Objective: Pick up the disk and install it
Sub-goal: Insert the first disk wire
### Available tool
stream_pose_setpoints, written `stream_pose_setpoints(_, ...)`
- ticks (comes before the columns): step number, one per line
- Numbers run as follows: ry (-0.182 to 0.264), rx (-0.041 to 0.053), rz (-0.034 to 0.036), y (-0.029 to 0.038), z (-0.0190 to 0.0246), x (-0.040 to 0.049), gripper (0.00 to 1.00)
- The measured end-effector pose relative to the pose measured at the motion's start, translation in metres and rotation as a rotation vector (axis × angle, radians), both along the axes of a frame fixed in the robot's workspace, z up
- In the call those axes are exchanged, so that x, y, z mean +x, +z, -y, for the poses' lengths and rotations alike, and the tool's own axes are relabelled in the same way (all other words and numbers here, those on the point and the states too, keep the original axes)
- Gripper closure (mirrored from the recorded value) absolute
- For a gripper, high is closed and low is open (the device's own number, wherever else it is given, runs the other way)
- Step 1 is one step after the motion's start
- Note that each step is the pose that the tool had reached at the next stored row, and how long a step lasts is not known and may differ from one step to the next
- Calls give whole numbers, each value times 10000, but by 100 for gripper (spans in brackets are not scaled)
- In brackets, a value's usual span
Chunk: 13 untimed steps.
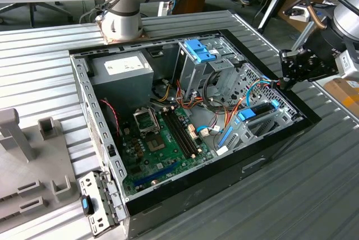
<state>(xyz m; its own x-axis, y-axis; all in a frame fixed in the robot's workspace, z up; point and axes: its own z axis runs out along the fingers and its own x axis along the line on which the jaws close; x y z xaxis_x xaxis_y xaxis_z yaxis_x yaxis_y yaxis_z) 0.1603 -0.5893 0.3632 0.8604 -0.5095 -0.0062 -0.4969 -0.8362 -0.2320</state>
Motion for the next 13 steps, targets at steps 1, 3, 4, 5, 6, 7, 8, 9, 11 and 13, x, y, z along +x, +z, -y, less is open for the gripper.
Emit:
stream_pose_setpoints(1,0,0,0,0,0,0,84)
stream_pose_setpoints(3,0,-1,0,0,0,0,84)
stream_pose_setpoints(4,-1,0,0,0,1,-4,84)
stream_pose_setpoints(5,-21,5,0,2,1,-24,84)
stream_pose_setpoints(6,-38,11,0,6,1,-37,84)
stream_pose_setpoints(7,-48,17,0,9,1,-48,84)
stream_pose_setpoints(8,-77,37,0,17,0,-92,84)
stream_pose_setpoints(9,-81,41,2,20,0,-116,84)
stream_pose_setpoints(11,-84,59,5,24,1,-157,84)
stream_pose_setpoints(13,-93,75,6,27,1,-197,84)
